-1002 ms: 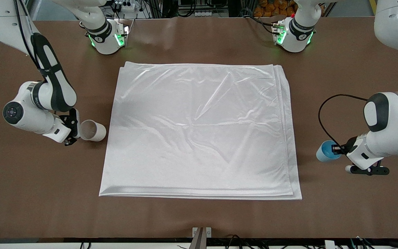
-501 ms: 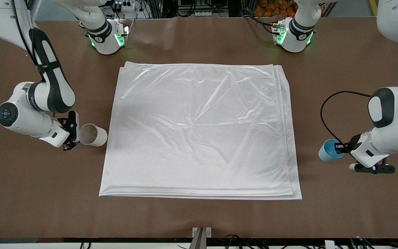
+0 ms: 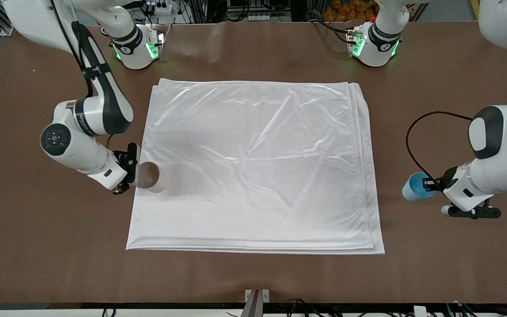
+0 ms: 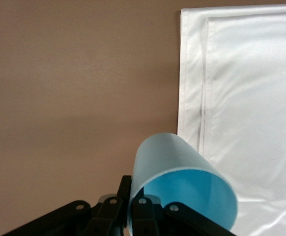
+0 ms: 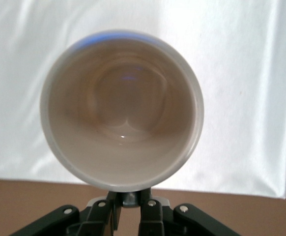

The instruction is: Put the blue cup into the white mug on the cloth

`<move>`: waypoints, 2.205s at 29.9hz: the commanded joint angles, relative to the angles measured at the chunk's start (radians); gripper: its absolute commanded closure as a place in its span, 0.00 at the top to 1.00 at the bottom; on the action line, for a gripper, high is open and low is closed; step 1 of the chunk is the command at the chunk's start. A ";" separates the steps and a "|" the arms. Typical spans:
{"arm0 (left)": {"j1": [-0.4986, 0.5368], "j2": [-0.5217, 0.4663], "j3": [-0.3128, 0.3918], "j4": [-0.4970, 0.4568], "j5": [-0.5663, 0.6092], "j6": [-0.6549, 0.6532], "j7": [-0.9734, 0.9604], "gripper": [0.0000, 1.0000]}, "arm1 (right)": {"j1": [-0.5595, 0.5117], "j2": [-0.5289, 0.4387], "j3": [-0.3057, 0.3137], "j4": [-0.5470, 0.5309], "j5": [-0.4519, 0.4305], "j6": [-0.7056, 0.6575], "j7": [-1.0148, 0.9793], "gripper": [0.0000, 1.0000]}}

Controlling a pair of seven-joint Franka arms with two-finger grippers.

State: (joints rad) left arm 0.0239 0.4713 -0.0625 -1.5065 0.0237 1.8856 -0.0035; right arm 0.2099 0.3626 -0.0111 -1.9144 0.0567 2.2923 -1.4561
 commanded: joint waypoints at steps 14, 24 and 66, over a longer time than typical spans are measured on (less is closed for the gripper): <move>-0.171 -0.010 0.000 0.005 0.010 -0.065 -0.295 0.00 | 0.264 0.068 -0.009 0.106 -0.008 -0.014 0.404 0.00; -0.278 -0.008 0.001 0.005 0.004 -0.065 -0.450 0.00 | 0.408 0.154 -0.010 0.146 -0.144 0.012 0.683 0.00; -0.542 0.052 0.000 0.048 -0.152 -0.036 -0.741 0.00 | 0.382 0.032 -0.015 0.147 -0.184 -0.002 0.766 0.71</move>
State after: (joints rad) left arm -0.4882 0.5106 -0.0728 -1.4883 -0.0809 1.8426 -0.7206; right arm 0.6411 0.5044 -0.0363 -1.7450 -0.1110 2.3434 -0.7076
